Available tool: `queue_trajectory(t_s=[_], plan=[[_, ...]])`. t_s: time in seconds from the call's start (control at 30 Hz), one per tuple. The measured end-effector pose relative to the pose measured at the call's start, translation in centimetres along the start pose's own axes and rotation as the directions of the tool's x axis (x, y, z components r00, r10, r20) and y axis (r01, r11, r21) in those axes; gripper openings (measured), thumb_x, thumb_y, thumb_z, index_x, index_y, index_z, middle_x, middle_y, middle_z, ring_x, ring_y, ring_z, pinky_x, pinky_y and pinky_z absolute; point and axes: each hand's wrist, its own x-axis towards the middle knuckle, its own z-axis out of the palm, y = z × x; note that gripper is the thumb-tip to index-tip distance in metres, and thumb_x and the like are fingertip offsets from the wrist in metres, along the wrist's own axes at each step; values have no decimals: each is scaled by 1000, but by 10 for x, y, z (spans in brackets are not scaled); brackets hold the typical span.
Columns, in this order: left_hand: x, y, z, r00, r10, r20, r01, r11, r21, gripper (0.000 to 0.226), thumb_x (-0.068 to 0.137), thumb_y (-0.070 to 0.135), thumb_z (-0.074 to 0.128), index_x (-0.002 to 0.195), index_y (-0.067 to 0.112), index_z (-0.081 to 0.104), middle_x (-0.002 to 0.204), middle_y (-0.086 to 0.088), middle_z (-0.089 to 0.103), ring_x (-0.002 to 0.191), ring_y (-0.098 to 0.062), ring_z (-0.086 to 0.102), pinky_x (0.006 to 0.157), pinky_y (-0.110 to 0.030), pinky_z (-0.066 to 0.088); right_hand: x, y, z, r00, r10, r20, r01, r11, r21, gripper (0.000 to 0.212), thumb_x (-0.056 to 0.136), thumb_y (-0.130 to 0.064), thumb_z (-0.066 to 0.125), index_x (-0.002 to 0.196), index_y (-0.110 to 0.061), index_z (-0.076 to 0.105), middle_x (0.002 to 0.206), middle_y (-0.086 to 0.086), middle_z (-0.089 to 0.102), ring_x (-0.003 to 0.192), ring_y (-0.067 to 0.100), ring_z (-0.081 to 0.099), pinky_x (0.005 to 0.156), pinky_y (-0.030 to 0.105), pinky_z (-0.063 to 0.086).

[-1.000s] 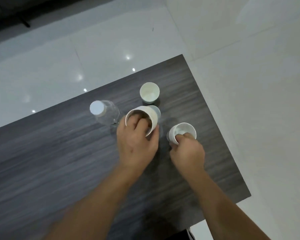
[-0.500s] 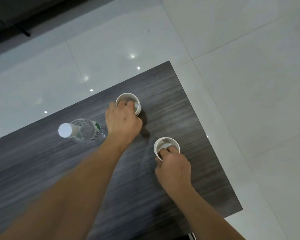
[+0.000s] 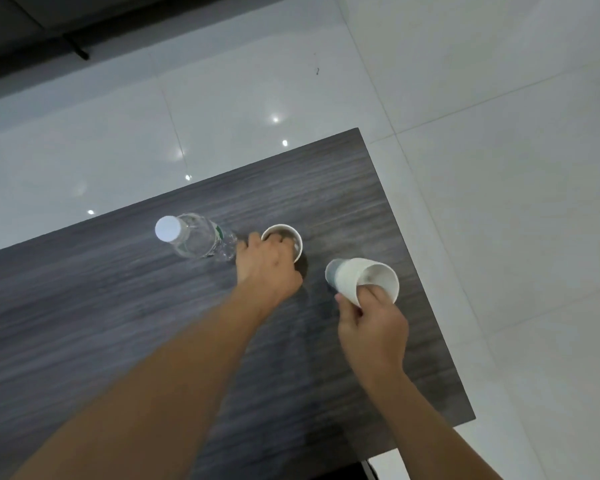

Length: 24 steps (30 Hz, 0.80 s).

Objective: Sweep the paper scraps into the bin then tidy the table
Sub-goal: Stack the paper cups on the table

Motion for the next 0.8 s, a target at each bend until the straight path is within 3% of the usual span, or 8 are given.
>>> queue_trajectory(t_s=[0.13,0.23,0.37,0.43,0.57,0.7,0.77,0.8], plan=[[-38,-10,15,987,50,-151,-60,996,-65,24,75,26,60,98,24,67,101,5,67,98,-29,51,91,-44,34,-2,-25,-18,958,-147,-246,218,931,292,13,85,-12,74,92,-1,73,84,1,67,66,10,59,57,18,45],[-60,-19,25,901,63,-429,-166,964,-207,20,71,17,65,91,20,70,92,9,70,95,-27,55,97,-54,33,-4,-49,-18,921,-260,-290,360,852,381,16,83,-10,77,97,-3,75,88,2,70,72,7,62,62,16,47],[-92,-44,41,782,-55,-621,-210,914,-346,23,70,9,58,88,17,70,92,6,69,93,-24,58,92,-50,38,6,-70,2,951,-308,-24,309,946,97,15,87,-29,70,86,-13,71,81,0,67,65,21,62,56,26,43],[-104,-59,48,785,-167,-597,-132,896,-424,25,65,4,65,86,16,70,89,3,69,88,-26,59,84,-43,41,15,-75,21,945,-213,250,264,945,-193,21,89,-34,66,86,-14,69,93,5,67,76,34,64,60,31,37],[-114,-84,57,843,-245,-478,-51,849,-526,41,66,8,74,106,13,67,104,-4,66,97,-30,59,86,-39,44,25,-97,43,870,-166,464,341,883,-324,24,90,-39,63,92,-16,70,104,6,67,90,36,63,67,33,41],[-120,-93,59,961,-227,-157,51,706,-707,92,55,39,85,135,21,44,128,1,56,115,-21,51,95,-36,42,7,-123,49,712,-32,702,115,991,-73,24,78,-41,77,82,-17,73,75,4,66,73,23,61,61,26,41],[-131,-97,61,960,-280,-27,138,552,-823,89,50,47,82,128,36,40,114,10,63,101,-16,60,80,-34,51,-11,-135,50,595,1,804,-105,992,76,21,80,-32,79,77,-14,70,62,6,65,56,19,60,52,27,46],[-137,-102,63,953,-303,16,172,496,-851,82,50,49,80,121,41,40,106,12,64,95,-15,62,73,-32,52,-18,-140,52,602,0,798,-169,977,128,20,81,-33,78,78,-14,71,62,7,68,52,18,60,48,27,48]])
